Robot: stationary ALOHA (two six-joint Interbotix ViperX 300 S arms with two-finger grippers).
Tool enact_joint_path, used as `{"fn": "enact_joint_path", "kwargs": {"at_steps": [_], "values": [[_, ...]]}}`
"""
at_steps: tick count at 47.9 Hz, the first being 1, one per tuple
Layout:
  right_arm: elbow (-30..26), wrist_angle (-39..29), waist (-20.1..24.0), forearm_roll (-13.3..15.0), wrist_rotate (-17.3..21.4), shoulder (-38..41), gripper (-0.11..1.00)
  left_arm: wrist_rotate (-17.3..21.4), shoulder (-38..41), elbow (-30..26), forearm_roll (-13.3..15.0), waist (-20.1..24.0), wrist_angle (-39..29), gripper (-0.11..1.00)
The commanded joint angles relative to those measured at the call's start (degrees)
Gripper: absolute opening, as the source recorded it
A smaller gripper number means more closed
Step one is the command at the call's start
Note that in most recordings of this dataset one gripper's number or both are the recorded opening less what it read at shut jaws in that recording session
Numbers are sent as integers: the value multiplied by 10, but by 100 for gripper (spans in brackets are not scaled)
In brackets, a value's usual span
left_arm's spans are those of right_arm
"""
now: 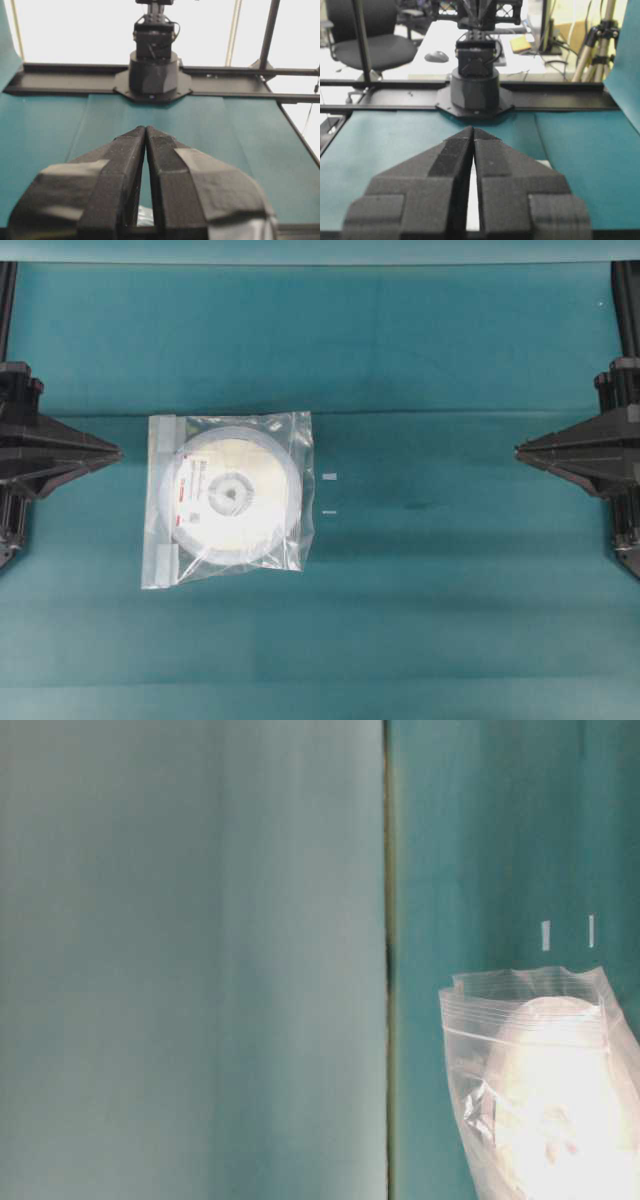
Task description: Take out the reel from the clear zip bag.
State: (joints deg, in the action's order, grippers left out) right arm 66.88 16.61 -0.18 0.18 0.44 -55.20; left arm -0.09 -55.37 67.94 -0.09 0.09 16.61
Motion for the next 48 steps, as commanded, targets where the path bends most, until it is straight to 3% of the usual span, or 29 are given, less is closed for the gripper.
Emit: {"fn": "enact_joint_path", "kwargs": {"at_steps": [1, 9, 15, 27, 38, 44, 48], "values": [[-4, 4, -2, -4, 0, 6, 8, -8, 15, -36, -7, 1, -7, 14], [-9, -25, -4, -4, 13, 11, 1, -20, 25, -58, -6, 1, -40, 0], [-16, -41, -4, -4, 32, 11, 1, -74, 21, -71, -7, 1, -46, -1], [-27, -58, -25, -4, 74, 27, 1, -259, 25, -76, -7, 1, -112, -1], [-44, -61, -36, -4, 134, 92, 1, -485, 45, -81, -7, 5, -192, -1], [-58, -59, -44, -4, 152, 143, 1, -555, 54, -62, -7, 27, -258, -1], [-69, -57, -47, -4, 153, 184, 1, -572, 60, -46, -7, 49, -277, -1]]}}
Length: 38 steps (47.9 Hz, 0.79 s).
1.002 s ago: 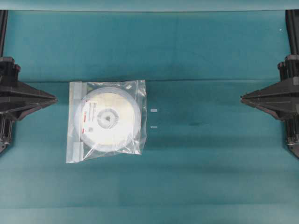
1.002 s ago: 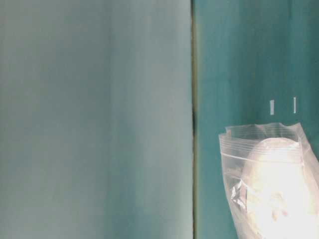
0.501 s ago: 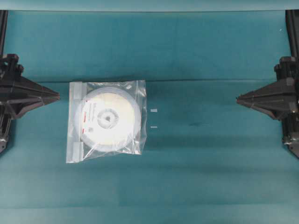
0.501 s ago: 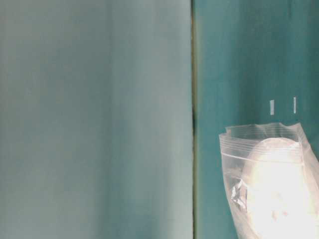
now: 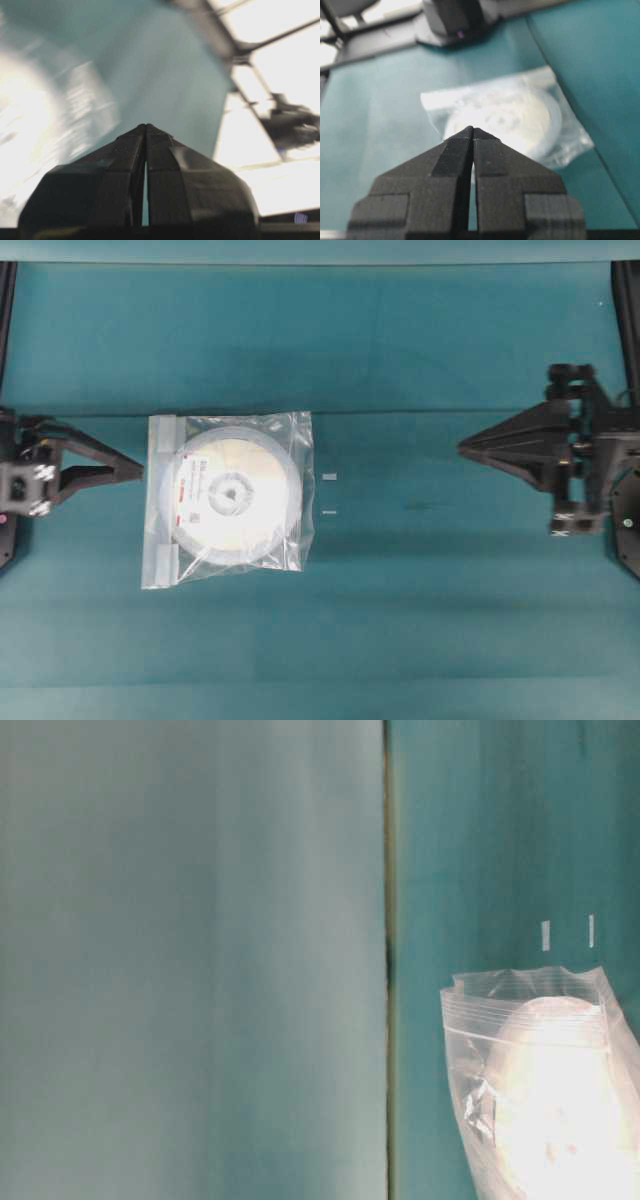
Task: Take out the reel from the clear zip bag.
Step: 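Move the left gripper to the bag's left edge and pinch it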
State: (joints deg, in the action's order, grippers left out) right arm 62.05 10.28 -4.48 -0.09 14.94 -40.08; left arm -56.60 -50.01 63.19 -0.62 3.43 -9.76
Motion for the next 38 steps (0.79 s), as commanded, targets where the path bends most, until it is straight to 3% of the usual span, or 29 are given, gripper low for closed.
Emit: {"fn": "enact_joint_path", "kwargs": {"at_steps": [1, 8, 17, 27, 38], "values": [[-25, 6, -4, -2, 8, 41, 1, -7, 7, 6, -2, 21, -12, -1], [-52, 3, -7, -2, 8, 98, 1, -14, 9, 36, -3, 44, -18, -1], [-82, -10, -13, -2, 8, 148, 1, -55, 23, 67, -2, 58, -37, -1], [-103, -11, -16, -4, 12, 180, 1, -58, 40, 100, -3, 62, -28, -1], [-105, -11, -23, -33, 39, 200, 1, -72, 52, 135, -3, 64, 71, 0]]}}
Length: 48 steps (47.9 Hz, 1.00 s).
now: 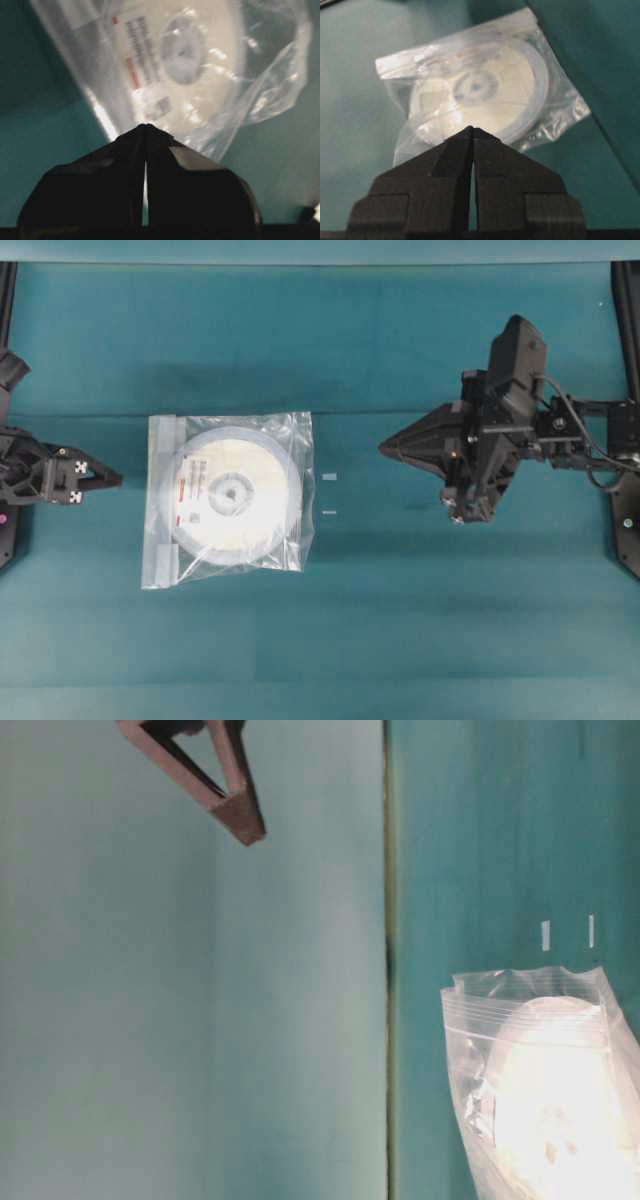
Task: Take out the reel from the clear zip bag.
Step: 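Move the left gripper to the bag's left edge and pinch it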
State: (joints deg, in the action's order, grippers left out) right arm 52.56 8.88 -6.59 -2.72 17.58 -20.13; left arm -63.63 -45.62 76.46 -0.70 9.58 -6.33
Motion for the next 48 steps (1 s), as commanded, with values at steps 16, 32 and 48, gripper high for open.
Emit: {"fn": "enact_joint_path", "kwargs": {"at_steps": [16, 32, 48], "values": [[-8, 6, -3, -6, 15, 2, 1, -11, 71, 45, -1, 11, 71, 73], [-8, 6, -3, -6, 16, 2, 1, -37, 158, 55, -1, 15, 183, 92], [-7, 6, -4, -6, 16, 2, 1, -37, 279, 18, -1, 15, 274, 93]]}}
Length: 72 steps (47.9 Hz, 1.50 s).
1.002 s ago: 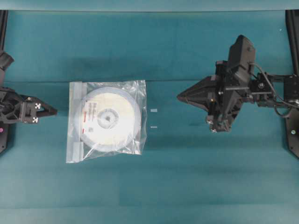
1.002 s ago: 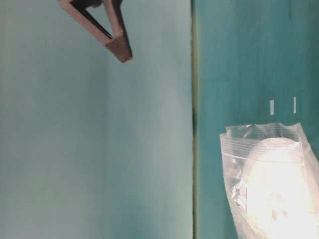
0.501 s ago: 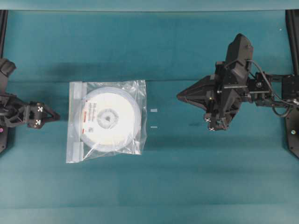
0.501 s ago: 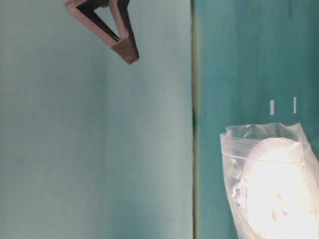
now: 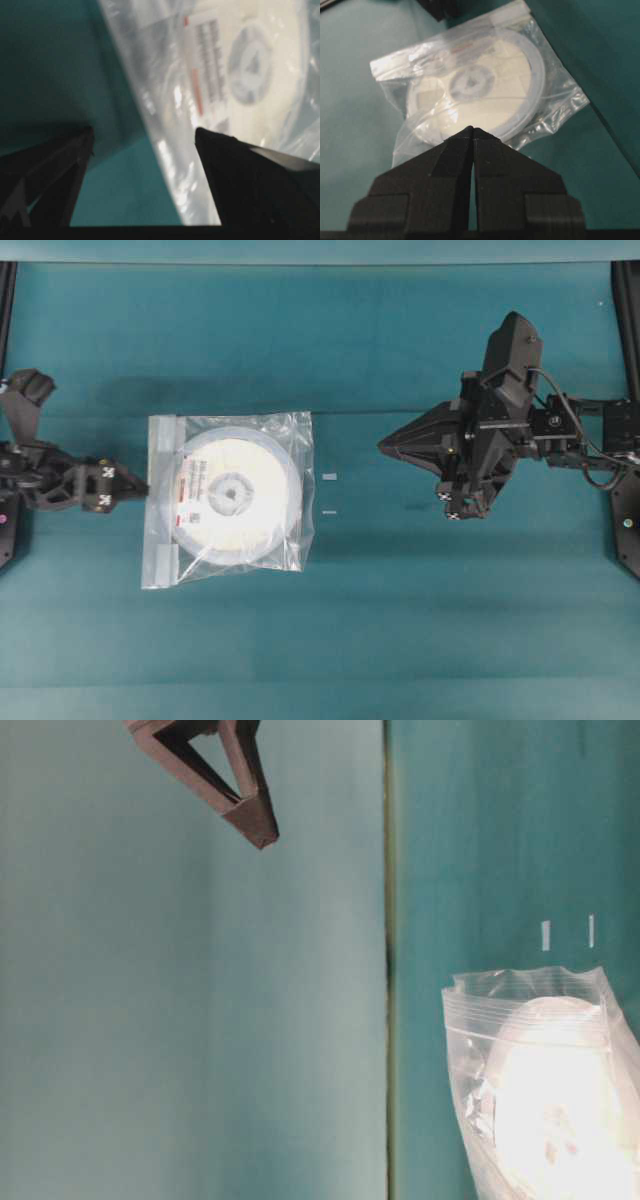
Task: Take out the reel from the clear zip bag.
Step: 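Move the left gripper to the bag's left edge and pinch it, then reach the right gripper across to the bag's open right side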
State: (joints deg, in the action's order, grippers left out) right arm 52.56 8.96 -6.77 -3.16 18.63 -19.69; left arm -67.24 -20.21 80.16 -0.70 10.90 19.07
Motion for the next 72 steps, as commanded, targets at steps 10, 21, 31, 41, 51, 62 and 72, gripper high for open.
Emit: {"fn": "enact_joint_path", "kwargs": {"at_steps": [10, 21, 31, 41, 51, 62, 72], "values": [[-7, 5, -2, -2, 4, -3, 1, 0, 82, -49, -1, 2, 39, 93], [-7, 5, -2, -1, 4, -3, 1, 2, 92, -53, -1, 2, 43, 91], [-7, 5, -2, -2, 4, -3, 1, 3, 88, -48, -2, 2, 48, 79], [-8, 5, -2, -2, 4, -3, 1, 4, 88, -48, -2, 1, 47, 63], [-7, 3, -2, -2, 5, -3, 1, 6, 86, -48, -1, 1, 43, 48], [-11, -19, -4, -29, 51, 4, 1, 7, 86, -48, -2, 1, 43, 21], [-9, -53, 0, -29, 99, 28, 1, 23, 86, -49, -2, 1, 42, 2]]}}
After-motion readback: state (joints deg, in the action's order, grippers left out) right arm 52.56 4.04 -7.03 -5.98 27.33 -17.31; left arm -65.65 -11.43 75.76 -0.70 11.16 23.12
